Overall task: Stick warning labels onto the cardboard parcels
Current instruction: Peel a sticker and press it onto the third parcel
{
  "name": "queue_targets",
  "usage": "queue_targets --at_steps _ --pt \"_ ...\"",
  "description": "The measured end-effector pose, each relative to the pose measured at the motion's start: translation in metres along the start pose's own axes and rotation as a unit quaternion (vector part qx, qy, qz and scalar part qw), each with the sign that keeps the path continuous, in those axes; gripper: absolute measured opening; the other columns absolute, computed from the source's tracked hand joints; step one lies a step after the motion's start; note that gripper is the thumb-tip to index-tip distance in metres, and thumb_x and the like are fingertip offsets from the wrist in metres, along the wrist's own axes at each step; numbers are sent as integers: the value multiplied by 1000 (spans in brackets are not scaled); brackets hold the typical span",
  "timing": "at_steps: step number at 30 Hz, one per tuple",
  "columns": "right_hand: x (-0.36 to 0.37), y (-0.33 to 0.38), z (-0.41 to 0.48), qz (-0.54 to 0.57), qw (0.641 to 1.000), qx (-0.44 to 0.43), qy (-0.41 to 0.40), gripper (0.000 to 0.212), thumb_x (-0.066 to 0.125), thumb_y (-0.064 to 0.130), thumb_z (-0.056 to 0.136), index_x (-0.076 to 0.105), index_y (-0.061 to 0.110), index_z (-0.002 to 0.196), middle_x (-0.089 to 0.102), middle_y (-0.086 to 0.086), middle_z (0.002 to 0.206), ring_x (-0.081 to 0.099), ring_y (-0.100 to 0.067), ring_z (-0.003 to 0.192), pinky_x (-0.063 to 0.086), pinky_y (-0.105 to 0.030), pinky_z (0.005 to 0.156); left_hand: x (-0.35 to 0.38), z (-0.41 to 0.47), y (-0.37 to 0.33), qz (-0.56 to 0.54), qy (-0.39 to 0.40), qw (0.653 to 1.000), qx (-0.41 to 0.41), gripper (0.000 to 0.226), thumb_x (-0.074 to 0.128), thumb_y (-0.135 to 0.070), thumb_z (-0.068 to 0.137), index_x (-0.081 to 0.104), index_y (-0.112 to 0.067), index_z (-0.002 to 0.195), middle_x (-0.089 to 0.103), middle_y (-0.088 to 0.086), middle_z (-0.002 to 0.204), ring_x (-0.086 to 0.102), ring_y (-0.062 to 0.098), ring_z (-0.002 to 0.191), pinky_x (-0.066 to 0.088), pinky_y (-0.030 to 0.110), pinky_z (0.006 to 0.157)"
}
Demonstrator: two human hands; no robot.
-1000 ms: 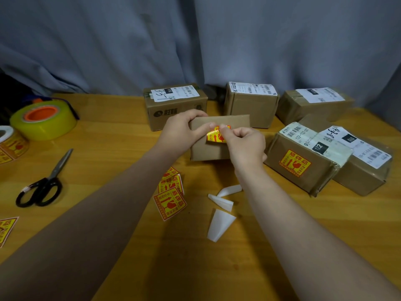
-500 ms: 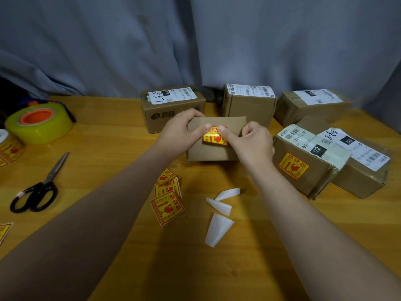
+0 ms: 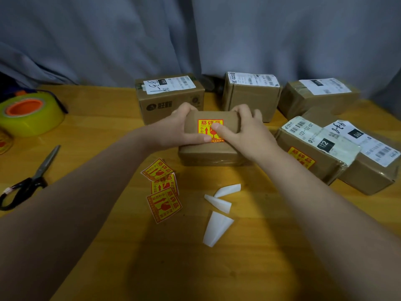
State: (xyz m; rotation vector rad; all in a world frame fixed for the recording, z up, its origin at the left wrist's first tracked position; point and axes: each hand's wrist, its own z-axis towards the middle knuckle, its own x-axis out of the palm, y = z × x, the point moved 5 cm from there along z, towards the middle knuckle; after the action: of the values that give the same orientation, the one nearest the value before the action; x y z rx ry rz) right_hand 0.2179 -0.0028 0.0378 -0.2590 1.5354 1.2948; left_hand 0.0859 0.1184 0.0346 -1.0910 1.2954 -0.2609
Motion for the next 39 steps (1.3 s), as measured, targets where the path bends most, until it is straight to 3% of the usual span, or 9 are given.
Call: queue_targets --at_steps 8,13,17,20,22,26,30,34,39 --pt "-4 -1 -12 74 988 -41 129 78 74 55 67 24 33 122 29 0 121 42 -9 102 36 -13 73 3 -17 -5 -45 54 997 29 80 75 -50 62 28 -33 125 41 -2 127 53 13 108 54 28 82" --pt "0 3 -21 134 987 -36 84 81 78 52 63 25 34 121 30 1 118 42 -4 98 38 -14 77 15 -20 -4 -64 -158 984 46 51 68 -46 77 39 -27 115 47 1 124 54 14 106 51 27 82" --pt "-3 -2 -36 170 979 -68 88 64 69 43 79 28 34 126 30 -1 121 43 -8 106 40 -15 84 17 -32 -9 -51 -190 974 111 24 52 -33 93 43 -24 113 43 -1 120 49 8 101 42 15 75" --pt "-5 -6 -42 214 970 -51 106 41 54 42 91 31 38 125 31 -2 125 45 -11 108 44 -17 79 19 -37 -9 -61 -201 970 120 12 40 -30 99 43 -27 110 43 1 119 49 7 98 42 20 76" --pt "-1 -4 -42 237 969 -15 64 38 55 48 88 35 35 118 34 -1 124 47 -8 102 43 -17 75 21 -39 -10 -57 -187 973 119 20 48 -33 95 41 -27 113 41 -1 120 49 6 99 44 19 77" --pt "4 6 -43 190 978 -5 -87 54 70 54 73 40 26 108 44 -3 114 49 -10 94 41 -19 67 20 -44 -13 54 -131 984 108 78 77 -44 68 32 -23 129 30 -8 120 43 7 108 44 21 86" --pt "5 7 -44 156 981 29 -113 43 55 58 83 39 27 107 46 -2 111 52 -16 92 42 -27 66 16 -46 -15 108 -85 986 99 97 81 -49 59 25 -23 134 25 -9 123 40 9 113 45 24 89" --pt "4 7 -45 173 979 4 -104 35 48 53 90 38 25 109 44 -3 115 51 -14 92 46 -31 74 18 -47 -18 66 -161 980 94 70 72 -50 72 35 -22 124 35 -6 118 46 9 105 46 23 82" --pt "1 3 -50 171 984 -44 -11 75 79 51 64 31 29 118 38 1 120 45 -7 103 44 -21 82 22 -49 -18 42 -229 965 119 37 52 -41 91 43 -18 120 40 -3 114 49 10 99 45 20 74"
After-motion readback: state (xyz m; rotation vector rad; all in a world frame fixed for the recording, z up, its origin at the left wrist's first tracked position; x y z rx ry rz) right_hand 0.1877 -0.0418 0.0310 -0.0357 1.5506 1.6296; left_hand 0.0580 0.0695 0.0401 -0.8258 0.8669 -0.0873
